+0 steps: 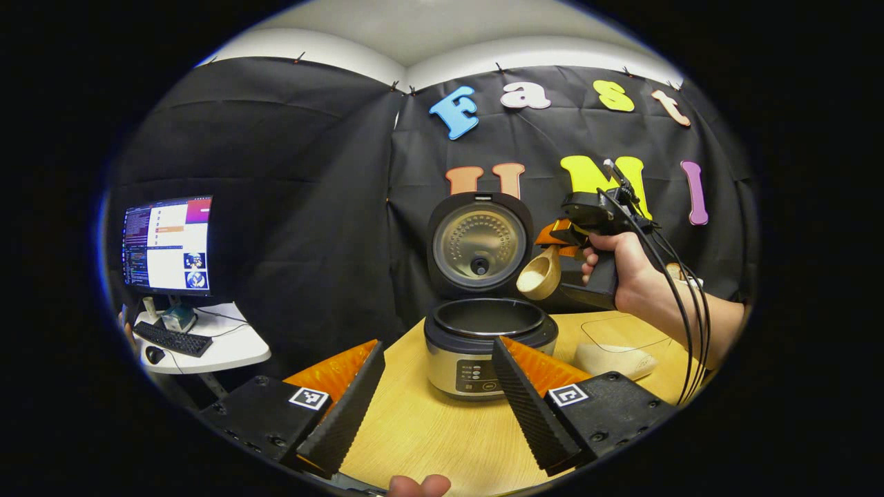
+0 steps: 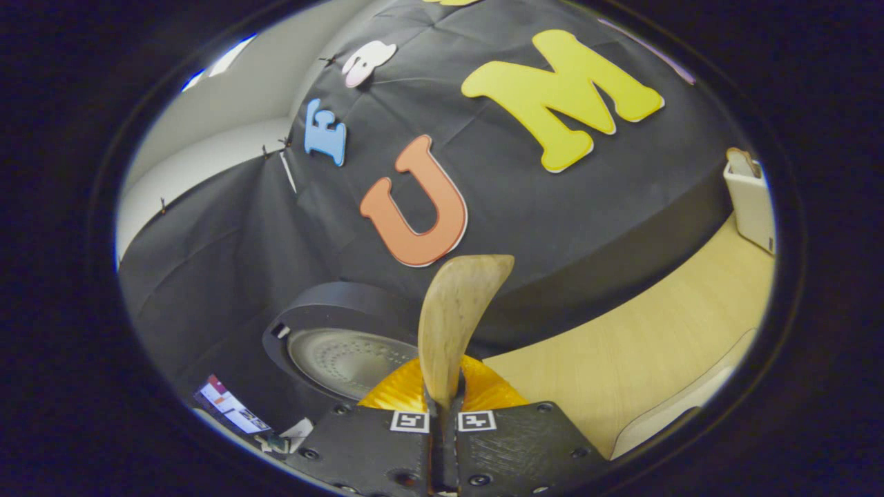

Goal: Close the left gripper, press the button to open the rice cooker; take a wooden spoon from the chopstick holder with the right hand, scoop a spoonful of rice and pour it into the rice cooker, then put the wooden spoon back into the chopstick holder.

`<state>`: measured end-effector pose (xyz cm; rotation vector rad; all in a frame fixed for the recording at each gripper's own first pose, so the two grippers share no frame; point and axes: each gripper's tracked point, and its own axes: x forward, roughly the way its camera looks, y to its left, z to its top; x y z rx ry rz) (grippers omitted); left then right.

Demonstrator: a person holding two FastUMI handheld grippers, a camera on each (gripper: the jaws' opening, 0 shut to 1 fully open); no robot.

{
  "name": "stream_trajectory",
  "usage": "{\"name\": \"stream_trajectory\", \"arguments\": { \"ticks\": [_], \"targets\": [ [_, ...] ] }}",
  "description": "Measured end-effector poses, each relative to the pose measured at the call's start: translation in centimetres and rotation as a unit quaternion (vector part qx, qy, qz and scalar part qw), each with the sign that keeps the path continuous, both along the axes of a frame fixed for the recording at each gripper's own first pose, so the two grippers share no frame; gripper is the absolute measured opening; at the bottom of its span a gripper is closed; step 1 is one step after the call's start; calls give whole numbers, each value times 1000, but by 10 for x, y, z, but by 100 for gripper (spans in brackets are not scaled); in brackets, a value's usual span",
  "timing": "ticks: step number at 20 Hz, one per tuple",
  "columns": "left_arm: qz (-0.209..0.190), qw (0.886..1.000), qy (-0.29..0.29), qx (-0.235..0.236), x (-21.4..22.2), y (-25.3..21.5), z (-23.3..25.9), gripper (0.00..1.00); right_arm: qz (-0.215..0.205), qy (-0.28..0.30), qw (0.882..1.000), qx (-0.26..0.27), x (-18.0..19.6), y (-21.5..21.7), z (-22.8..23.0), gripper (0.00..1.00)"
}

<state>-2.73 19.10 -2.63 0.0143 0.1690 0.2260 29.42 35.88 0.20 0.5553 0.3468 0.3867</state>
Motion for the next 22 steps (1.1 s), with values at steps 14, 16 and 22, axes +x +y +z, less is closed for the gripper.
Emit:
{"name": "stream_trajectory", "arguments": {
  "ticks": [14,16,22],
  "targets": [
    [16,1000,-8,0,-5,13,4,99,39,-143,964,-220,-24,63,8,0],
    [18,1000,-9,0,-5,13,6,99,42,-182,949,-254,-32,72,14,0],
    [23,1000,-18,5,-7,15,11,99,65,-286,892,-345,-63,99,25,1]
  ]
}}
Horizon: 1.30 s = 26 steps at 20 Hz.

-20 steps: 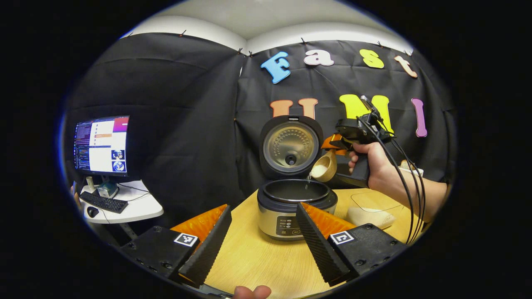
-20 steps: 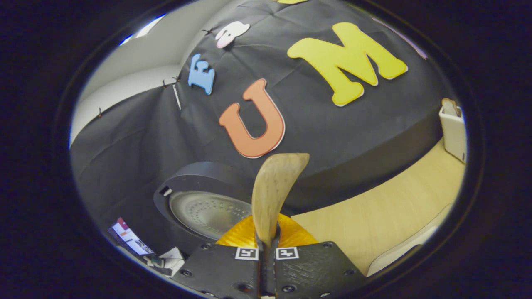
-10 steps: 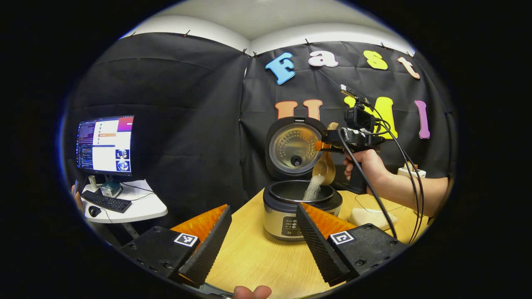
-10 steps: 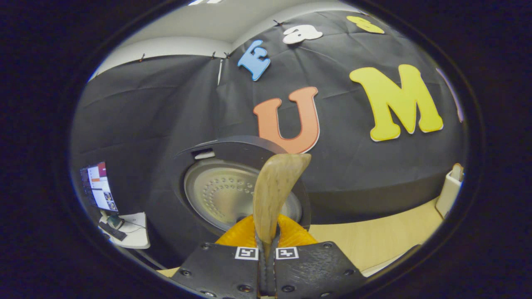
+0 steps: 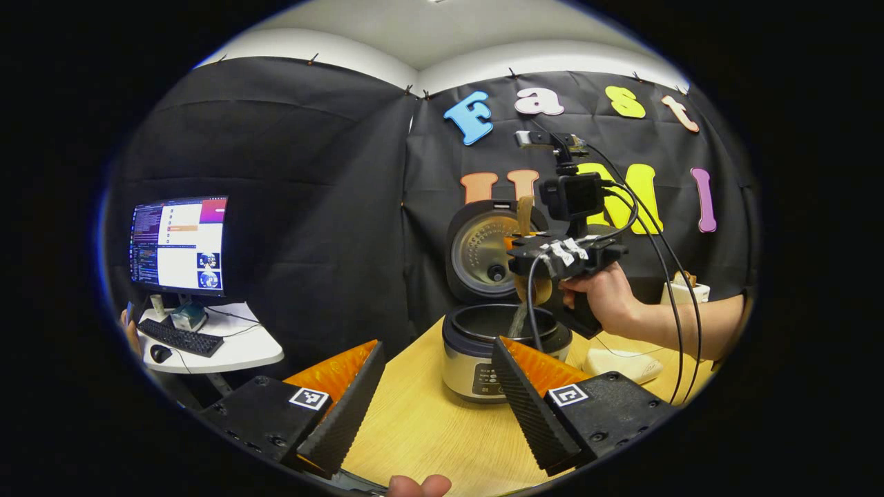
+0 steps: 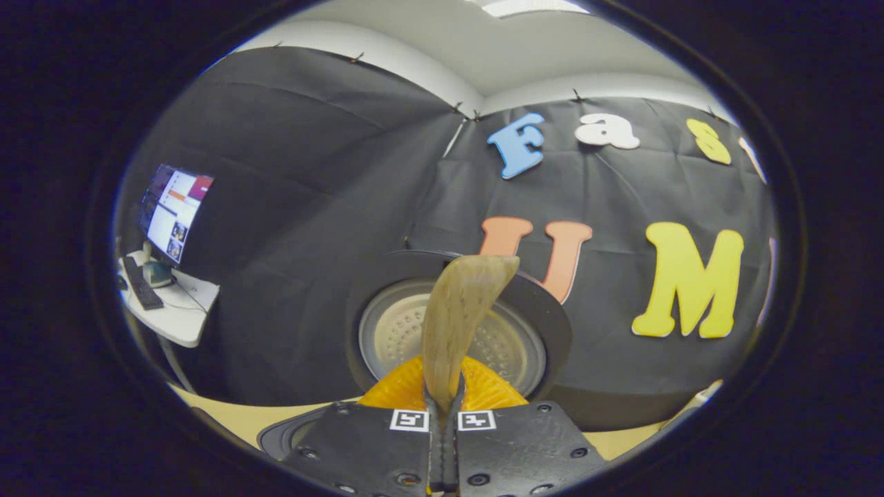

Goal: Close the left gripper, press the button to open the rice cooker; take a wooden spoon from the chopstick holder with the right hand, scoop a spoonful of rice and pour it into the rice cooker, then put the wooden spoon back into the chopstick holder.

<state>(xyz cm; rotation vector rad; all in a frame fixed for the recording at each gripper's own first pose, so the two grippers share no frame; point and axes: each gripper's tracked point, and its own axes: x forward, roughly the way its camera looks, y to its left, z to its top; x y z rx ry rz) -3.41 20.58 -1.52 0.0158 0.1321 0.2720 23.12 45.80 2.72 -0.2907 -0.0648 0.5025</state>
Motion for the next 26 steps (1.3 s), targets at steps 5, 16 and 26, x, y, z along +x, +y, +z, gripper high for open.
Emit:
{"name": "stream_trajectory", "arguments": {
  "ticks": [5,16,26],
  "targets": [
    [3,1000,-2,-1,-2,1,2,99,1,13,1000,1,4,2,-2,1],
    [10,999,-41,5,-15,-10,36,99,2,157,973,167,21,-71,15,0],
    [-71,996,-61,-17,11,-110,44,98,-105,159,926,324,-24,-339,46,0]
  ]
}}
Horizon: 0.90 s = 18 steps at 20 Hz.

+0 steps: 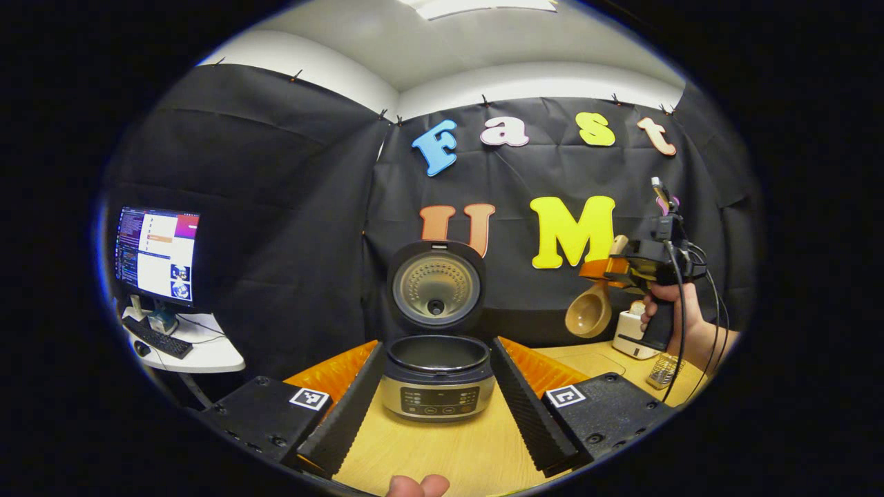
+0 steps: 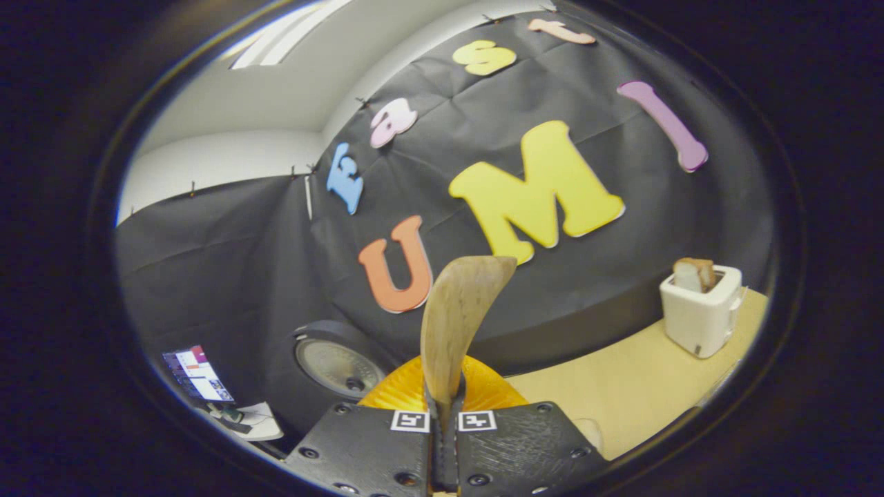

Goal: Close the left gripper, press the button to open the rice cooker; take a wooden spoon from the chopstick holder with the right hand, scoop a spoonful of rice and pour it into the rice cooker, then put the wooden spoon back into the chopstick holder.

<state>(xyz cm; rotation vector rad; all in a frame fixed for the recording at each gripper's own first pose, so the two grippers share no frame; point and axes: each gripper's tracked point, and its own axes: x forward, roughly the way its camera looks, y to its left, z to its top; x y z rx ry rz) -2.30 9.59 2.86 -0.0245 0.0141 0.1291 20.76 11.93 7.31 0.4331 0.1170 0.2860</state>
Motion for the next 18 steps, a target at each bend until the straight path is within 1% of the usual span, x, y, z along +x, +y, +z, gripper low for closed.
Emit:
{"name": "stream_trajectory", "arguments": {
  "ticks": [2,4,6,8,11,13,16,18],
  "targets": [
    [-13,1000,3,0,4,-17,-3,98,-45,-3,999,-9,-5,-64,3,0],
    [-18,1000,6,9,7,-26,-6,98,-87,-11,996,-36,-15,-117,-3,0],
    [-23,1000,7,16,9,-36,-10,98,-107,-4,993,-46,-24,-157,-9,0],
    [-28,1000,7,12,11,-45,-13,98,-131,6,990,-58,-37,-198,-23,0],
    [-29,1000,6,9,15,-51,-16,98,-166,21,983,-73,-42,-247,-39,2],
    [-29,1000,7,8,17,-54,-18,98,-175,33,981,-79,-44,-263,-55,0],
    [-29,1000,10,4,17,-54,-20,98,-183,47,977,-102,-38,-270,-86,0],
    [-27,1000,11,5,18,-52,-21,98,-195,55,973,-110,-35,-278,-102,0]
  ]
}}
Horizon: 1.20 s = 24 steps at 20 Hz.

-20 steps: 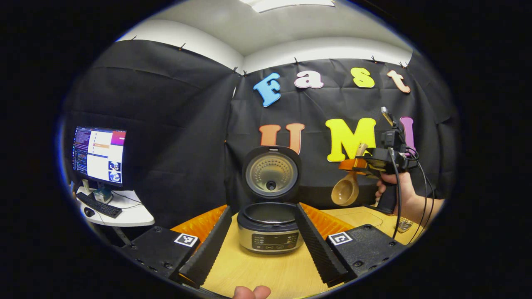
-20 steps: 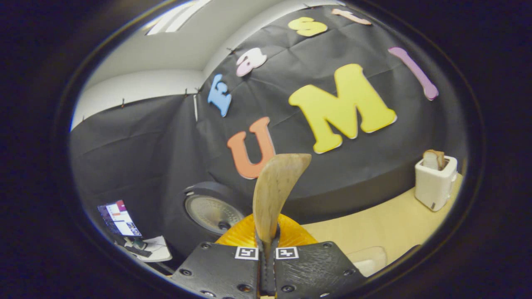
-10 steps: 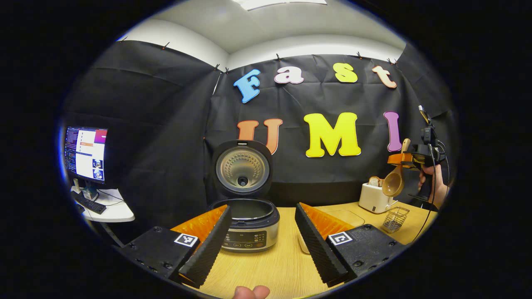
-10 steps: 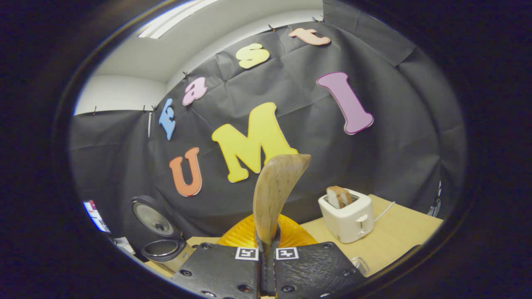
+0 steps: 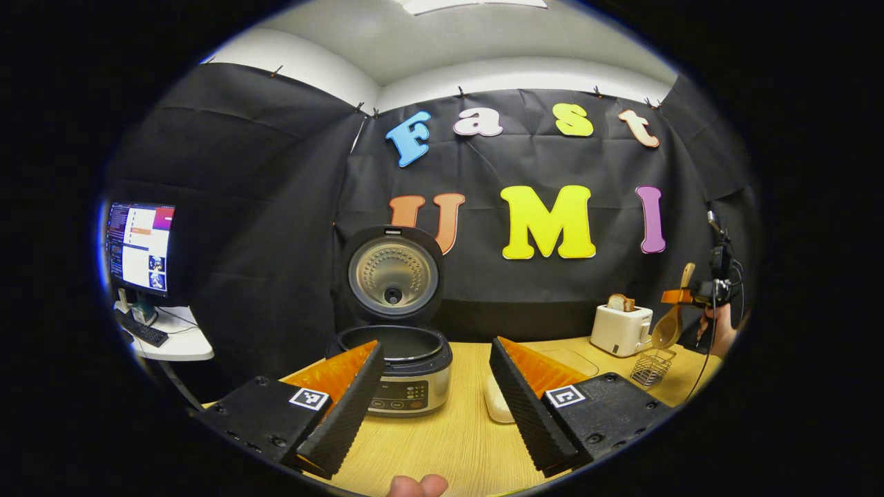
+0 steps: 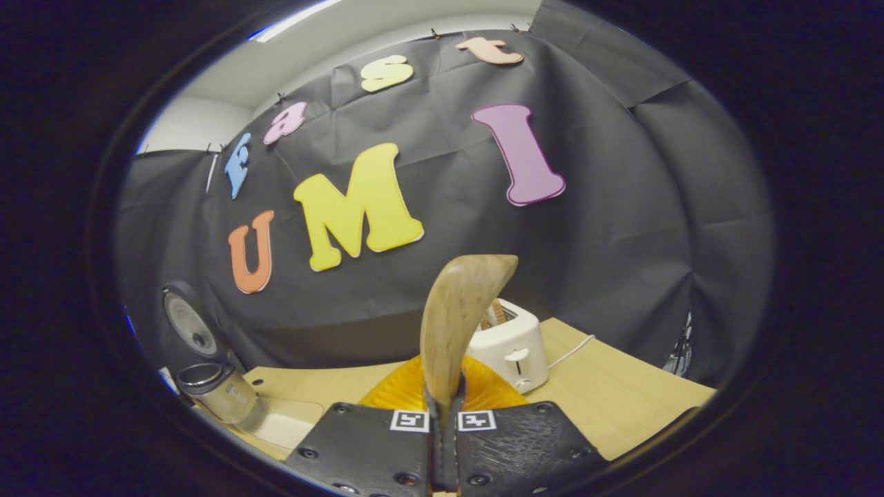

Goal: Close the left gripper, press the button to open the rice cooker; take a wooden spoon from the chopstick holder with the right hand, scoop a spoonful of rice and pour it into the rice cooker, then put the wooden spoon back into the chopstick holder.

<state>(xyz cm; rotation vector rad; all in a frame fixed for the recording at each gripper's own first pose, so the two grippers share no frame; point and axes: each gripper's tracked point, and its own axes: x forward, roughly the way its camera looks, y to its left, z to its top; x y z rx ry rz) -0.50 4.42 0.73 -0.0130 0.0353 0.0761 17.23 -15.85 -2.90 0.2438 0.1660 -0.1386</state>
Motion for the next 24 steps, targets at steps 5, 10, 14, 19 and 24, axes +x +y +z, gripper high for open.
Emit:
{"name": "stream_trajectory", "arguments": {
  "ticks": [5,10,14,19,24],
  "targets": [
    [9,1000,-2,-5,0,10,2,98,-9,2,1000,-25,0,-3,-27,1],
    [15,1000,2,-9,0,15,1,98,-16,15,1000,-13,-1,-4,-53,7],
    [16,1000,-2,-12,-1,16,2,98,-24,24,999,-3,-12,-14,-68,8],
    [14,1000,-1,-11,0,13,1,98,-27,7,1000,1,-21,-20,-56,14],
    [12,1000,0,-12,1,10,-1,98,-72,-28,997,-21,-47,-44,-30,88]
  ]
}}
